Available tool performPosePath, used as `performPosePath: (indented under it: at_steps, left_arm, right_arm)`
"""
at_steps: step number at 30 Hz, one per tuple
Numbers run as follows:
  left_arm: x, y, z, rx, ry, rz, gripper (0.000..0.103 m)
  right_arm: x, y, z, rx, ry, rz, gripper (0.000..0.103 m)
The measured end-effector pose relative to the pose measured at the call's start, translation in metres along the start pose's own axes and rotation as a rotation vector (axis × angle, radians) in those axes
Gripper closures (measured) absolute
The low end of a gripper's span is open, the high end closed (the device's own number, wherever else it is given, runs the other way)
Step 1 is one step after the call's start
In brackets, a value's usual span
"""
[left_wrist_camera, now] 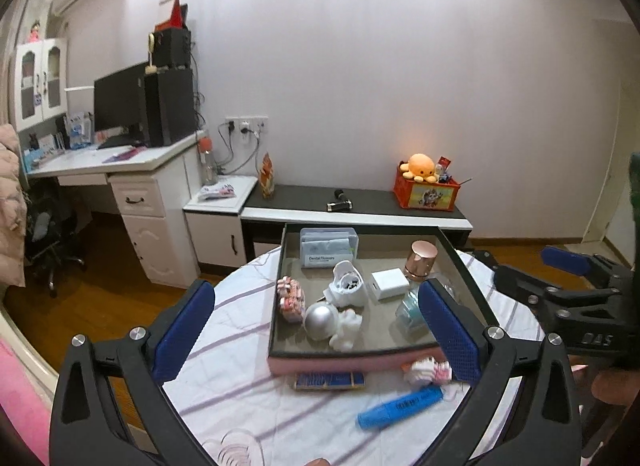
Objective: Organize rigid objects
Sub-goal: 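Move both tools back toward the blue case and black hair clip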
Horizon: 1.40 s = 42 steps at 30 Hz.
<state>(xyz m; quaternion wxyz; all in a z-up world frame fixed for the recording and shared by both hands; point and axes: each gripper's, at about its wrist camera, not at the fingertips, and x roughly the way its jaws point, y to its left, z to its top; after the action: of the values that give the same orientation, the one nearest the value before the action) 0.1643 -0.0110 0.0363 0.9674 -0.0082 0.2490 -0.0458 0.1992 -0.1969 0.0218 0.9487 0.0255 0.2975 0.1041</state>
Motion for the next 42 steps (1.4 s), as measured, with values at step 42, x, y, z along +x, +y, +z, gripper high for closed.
performPosePath:
  at_steps: [42]
  left_arm:
    - [0.056, -0.059, -0.123, 0.164, 0.251, -0.137, 0.000]
  right_arm:
    - [-0.013, -0.051, -0.139, 0.079, 0.160, -0.101, 0.000]
